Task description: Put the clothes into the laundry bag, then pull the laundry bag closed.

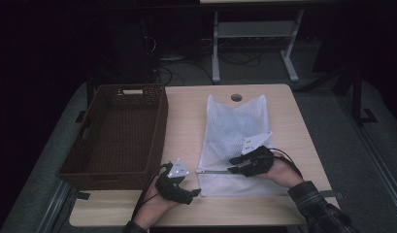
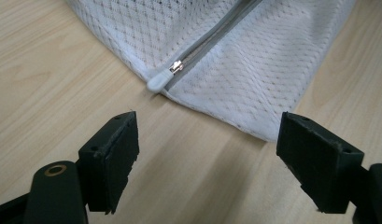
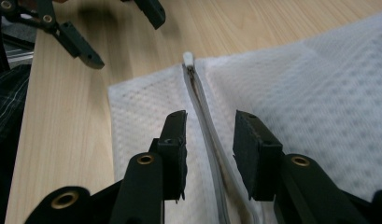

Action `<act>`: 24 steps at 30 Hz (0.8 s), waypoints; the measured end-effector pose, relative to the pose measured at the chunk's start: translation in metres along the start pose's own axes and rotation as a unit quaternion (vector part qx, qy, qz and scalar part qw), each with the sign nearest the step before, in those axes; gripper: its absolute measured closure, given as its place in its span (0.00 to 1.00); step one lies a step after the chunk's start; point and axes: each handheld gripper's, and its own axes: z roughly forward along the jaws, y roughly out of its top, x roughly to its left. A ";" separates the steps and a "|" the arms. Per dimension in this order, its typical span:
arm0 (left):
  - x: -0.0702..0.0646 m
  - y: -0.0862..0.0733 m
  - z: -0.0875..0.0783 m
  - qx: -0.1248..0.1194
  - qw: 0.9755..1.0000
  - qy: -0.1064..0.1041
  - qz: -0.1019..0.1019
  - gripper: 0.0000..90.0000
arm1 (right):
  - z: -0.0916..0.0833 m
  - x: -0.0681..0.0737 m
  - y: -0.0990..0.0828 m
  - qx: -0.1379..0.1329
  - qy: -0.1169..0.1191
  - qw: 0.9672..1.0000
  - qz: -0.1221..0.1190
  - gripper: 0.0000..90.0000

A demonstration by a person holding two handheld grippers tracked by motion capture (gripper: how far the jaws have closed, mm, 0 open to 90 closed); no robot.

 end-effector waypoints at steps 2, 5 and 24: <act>-0.001 -0.003 0.000 0.002 1.000 0.001 -0.005 0.21 | 0.005 0.000 0.007 -0.001 0.007 1.000 -0.006 0.70; -0.002 -0.007 -0.001 0.008 1.000 0.005 -0.006 0.19 | 0.014 0.000 0.018 -0.001 0.014 1.000 -0.012 0.71; 0.000 -0.010 -0.004 0.008 1.000 0.003 -0.014 0.17 | 0.091 0.002 0.062 0.043 0.050 0.996 -0.052 0.76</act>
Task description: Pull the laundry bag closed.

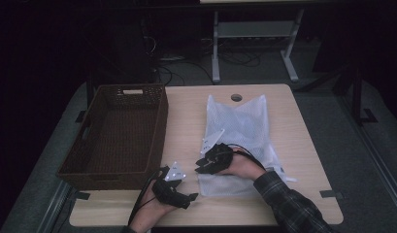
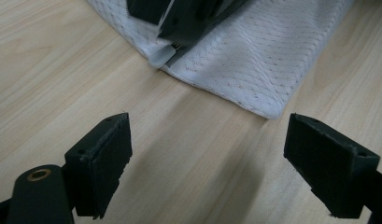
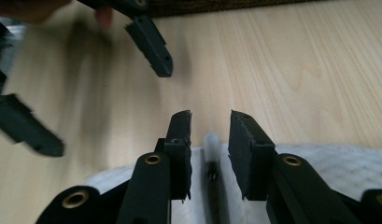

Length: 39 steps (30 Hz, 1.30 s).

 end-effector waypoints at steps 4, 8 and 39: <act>0.001 0.000 -0.002 -0.004 1.000 0.001 -0.001 0.17 | 0.010 -0.004 0.003 0.013 0.001 1.000 0.001 0.77; 0.001 0.000 -0.002 -0.003 1.000 0.000 -0.001 0.18 | 0.017 -0.005 0.003 0.023 0.009 1.000 -0.002 0.77; 0.000 0.002 -0.001 -0.003 1.000 -0.010 0.005 0.20 | -0.023 0.001 -0.038 0.024 -0.016 0.999 0.014 0.87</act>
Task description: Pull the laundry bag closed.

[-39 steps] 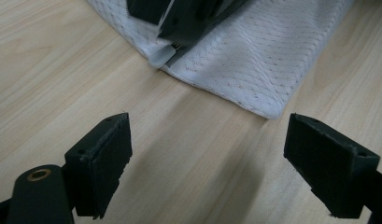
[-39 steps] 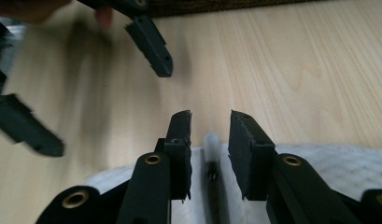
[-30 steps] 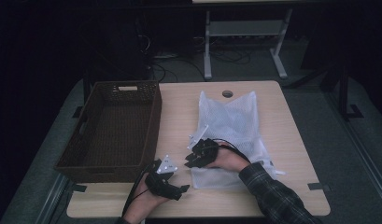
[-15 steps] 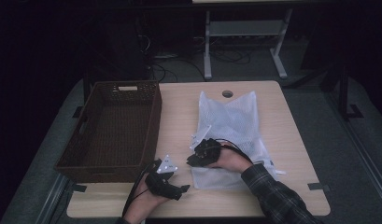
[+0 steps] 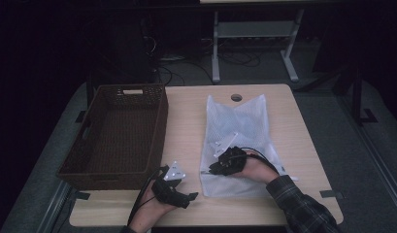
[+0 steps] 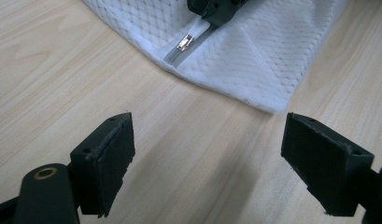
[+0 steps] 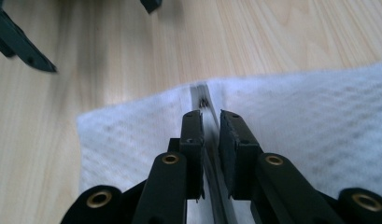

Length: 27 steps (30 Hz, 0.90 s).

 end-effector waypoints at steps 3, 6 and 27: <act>0.000 0.001 0.000 -0.001 1.000 -0.004 0.003 0.22 | -0.002 0.000 -0.003 0.001 0.001 1.000 0.003 0.84; -0.001 0.002 0.002 -0.002 1.000 -0.004 0.005 0.23 | -0.004 0.000 -0.004 -0.007 0.005 1.000 0.004 0.79; -0.001 0.003 0.002 0.000 1.000 -0.005 0.007 0.24 | 0.020 -0.004 0.002 -0.006 0.007 1.000 -0.020 0.79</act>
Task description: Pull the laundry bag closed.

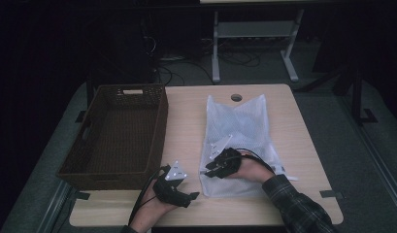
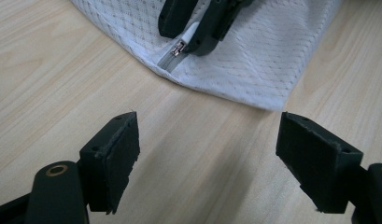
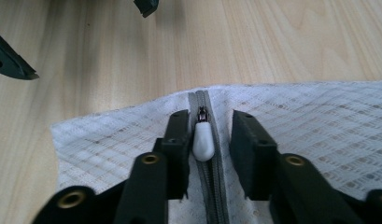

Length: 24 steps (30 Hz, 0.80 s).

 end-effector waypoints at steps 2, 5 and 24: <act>0.000 0.000 0.000 0.000 1.000 0.000 0.000 0.24 | 0.000 -0.001 -0.002 -0.007 0.001 1.000 0.003 0.87; 0.000 0.002 0.001 -0.002 1.000 0.000 -0.002 0.24 | -0.001 -0.003 -0.005 -0.014 0.009 1.000 0.007 0.91; 0.023 0.041 0.016 -0.044 0.999 -0.028 -0.005 0.44 | -0.033 0.001 -0.015 -0.076 0.012 0.997 0.006 0.93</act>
